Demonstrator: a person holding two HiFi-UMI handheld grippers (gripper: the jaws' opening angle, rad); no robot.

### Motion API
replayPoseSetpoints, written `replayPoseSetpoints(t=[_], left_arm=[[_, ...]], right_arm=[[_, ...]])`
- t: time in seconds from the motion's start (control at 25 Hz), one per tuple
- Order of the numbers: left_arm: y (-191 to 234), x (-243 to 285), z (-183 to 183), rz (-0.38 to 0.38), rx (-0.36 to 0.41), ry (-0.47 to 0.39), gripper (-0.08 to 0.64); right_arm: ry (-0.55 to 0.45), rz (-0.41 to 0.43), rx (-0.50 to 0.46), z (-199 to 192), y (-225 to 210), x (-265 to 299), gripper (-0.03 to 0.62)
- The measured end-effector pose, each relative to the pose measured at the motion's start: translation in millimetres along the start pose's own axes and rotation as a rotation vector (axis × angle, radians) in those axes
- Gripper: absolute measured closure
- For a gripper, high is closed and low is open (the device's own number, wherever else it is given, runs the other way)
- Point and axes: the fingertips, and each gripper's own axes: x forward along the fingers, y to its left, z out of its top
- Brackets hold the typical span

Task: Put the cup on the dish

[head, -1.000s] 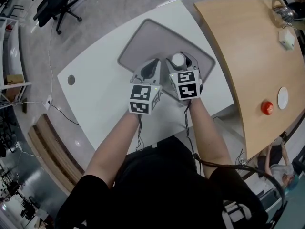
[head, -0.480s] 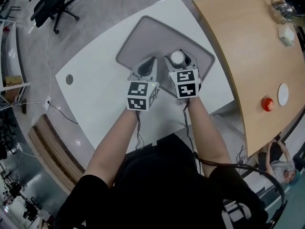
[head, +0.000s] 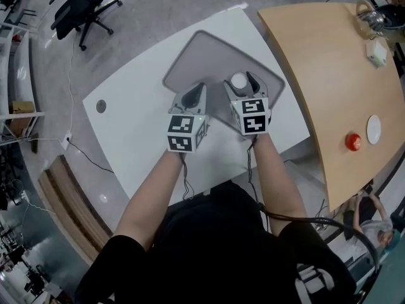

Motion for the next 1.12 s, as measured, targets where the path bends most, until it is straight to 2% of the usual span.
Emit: replayPoseSetpoints(t=[0.24,0.52,0.72,0.96,1.04,1.12], left_arm=[[-13.2,-26.6,18.4,-0.008,0.008,-0.04,0.563],[-39.0,-69.5,47.4,-0.041,0.037,-0.128,0.563],[-54.3,-104.5,57.6,-0.073,0.063,-0.165,0.563],[-71.3,-144.4,66.1,-0.113,0.09,-0.205,0.563],[-76.7,-159.8,66.9,-0.13,0.098,-0.218,0.563],[-82.4,-175.2,67.0,-0.146,0.104,-0.231,0.563]], right_arm=[[-0.068,-0.016,-0.012,35.1,4.5,-37.4,0.334],[-0.214,-0.037,-0.031,74.3,31.4,-104.5,0.334],[-0.289,-0.033,-0.051,85.2,66.4,-146.2,0.336],[-0.33,-0.066,-0.071,85.5,96.7,-185.8,0.336],[-0.348,-0.086,-0.077,85.2,108.3,-199.8,0.359],[-0.37,-0.112,-0.073,84.7,118.3,-214.4,0.417]])
